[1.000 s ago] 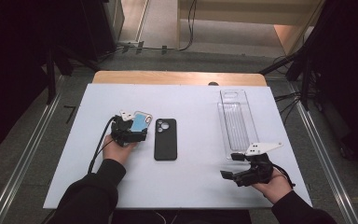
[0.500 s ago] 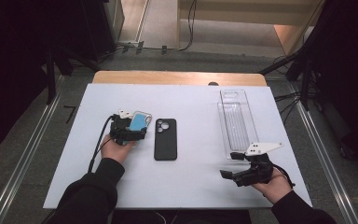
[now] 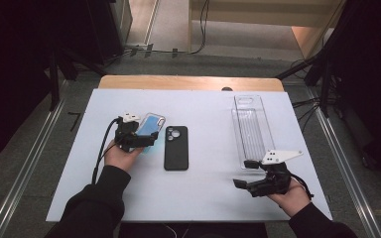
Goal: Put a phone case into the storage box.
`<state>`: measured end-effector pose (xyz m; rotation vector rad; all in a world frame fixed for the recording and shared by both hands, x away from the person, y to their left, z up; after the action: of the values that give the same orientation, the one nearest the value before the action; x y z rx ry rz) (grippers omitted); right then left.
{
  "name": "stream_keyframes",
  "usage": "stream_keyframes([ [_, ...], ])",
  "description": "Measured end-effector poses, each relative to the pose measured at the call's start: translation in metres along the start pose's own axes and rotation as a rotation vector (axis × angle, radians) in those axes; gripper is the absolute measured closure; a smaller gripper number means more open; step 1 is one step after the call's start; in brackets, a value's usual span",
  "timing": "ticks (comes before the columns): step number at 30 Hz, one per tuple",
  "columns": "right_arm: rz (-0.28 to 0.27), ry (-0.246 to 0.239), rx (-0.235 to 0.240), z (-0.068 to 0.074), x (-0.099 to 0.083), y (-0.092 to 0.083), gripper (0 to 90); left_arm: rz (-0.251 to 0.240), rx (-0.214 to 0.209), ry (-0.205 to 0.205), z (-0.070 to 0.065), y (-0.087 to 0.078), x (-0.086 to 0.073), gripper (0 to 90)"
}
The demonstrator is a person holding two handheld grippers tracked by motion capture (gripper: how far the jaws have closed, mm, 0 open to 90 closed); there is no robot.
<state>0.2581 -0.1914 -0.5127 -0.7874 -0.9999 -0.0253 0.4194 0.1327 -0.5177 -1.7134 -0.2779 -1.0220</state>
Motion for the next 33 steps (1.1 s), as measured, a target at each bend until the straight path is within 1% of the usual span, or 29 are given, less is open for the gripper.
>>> stream_keyframes([
  [2, -0.009, -0.001, 0.004, 0.002, 0.004, 0.0, 16.7, -0.007, -0.016, 0.008, -0.005, -0.005, 0.002, 17.3],
  [5, -0.027, -0.003, 0.011, 0.006, 0.009, 0.001, 16.7, -0.014, -0.04, 0.009, -0.011, -0.01, 0.004, 17.3],
  [8, -0.023, 0.0, 0.014, 0.01, 0.015, 0.004, 16.7, -0.019, -0.069, 0.011, -0.019, -0.015, 0.005, 17.3],
  [11, -0.034, 0.028, 0.014, 0.01, 0.021, 0.007, 16.6, -0.025, -0.093, 0.007, -0.026, -0.018, 0.006, 17.3],
  [12, -0.039, 0.037, 0.005, 0.01, 0.024, 0.007, 16.6, -0.024, -0.103, 0.006, -0.028, -0.019, 0.006, 17.3],
  [15, -0.053, 0.052, -0.012, 0.01, 0.03, 0.01, 16.6, -0.03, -0.125, -0.005, -0.034, -0.02, 0.007, 17.3],
  [16, -0.051, 0.054, -0.011, 0.01, 0.032, 0.012, 16.6, -0.033, -0.135, -0.01, -0.037, -0.021, 0.008, 17.3],
  [18, -0.051, 0.062, -0.011, 0.011, 0.035, 0.014, 16.6, -0.037, -0.144, -0.014, -0.04, -0.022, 0.008, 17.3],
  [21, -0.057, 0.082, 0.002, 0.013, 0.039, 0.017, 16.7, -0.048, -0.159, -0.022, -0.047, -0.024, 0.007, 17.3],
  [23, -0.065, 0.088, -0.002, 0.013, 0.043, 0.019, 16.7, -0.056, -0.164, -0.022, -0.051, -0.025, 0.007, 17.3],
  [26, -0.068, 0.098, -0.003, 0.014, 0.049, 0.022, 16.7, -0.065, -0.174, -0.012, -0.059, -0.026, 0.006, 17.3],
  [29, -0.069, 0.114, 0.007, 0.015, 0.054, 0.026, 16.6, -0.075, -0.194, -0.023, -0.066, -0.027, 0.005, 17.3],
  [30, -0.067, 0.119, 0.003, 0.015, 0.055, 0.028, 16.6, -0.083, -0.196, -0.026, -0.069, -0.028, 0.004, 17.3],
  [33, -0.07, 0.131, -0.003, 0.015, 0.061, 0.032, 16.6, -0.109, -0.193, -0.011, -0.078, -0.029, 0.002, 17.3],
])
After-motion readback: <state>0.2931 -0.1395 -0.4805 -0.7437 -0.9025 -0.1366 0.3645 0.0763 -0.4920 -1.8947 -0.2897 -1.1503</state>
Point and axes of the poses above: each handheld gripper's, and its own axes: y roughly forward along the jaws, x roughly out of its top, z roughly to its left, the point moved 8 cm from there along y, roughly forward along the jaws, and after that the axes turned 2 degrees about x, right-handed, at the moved point
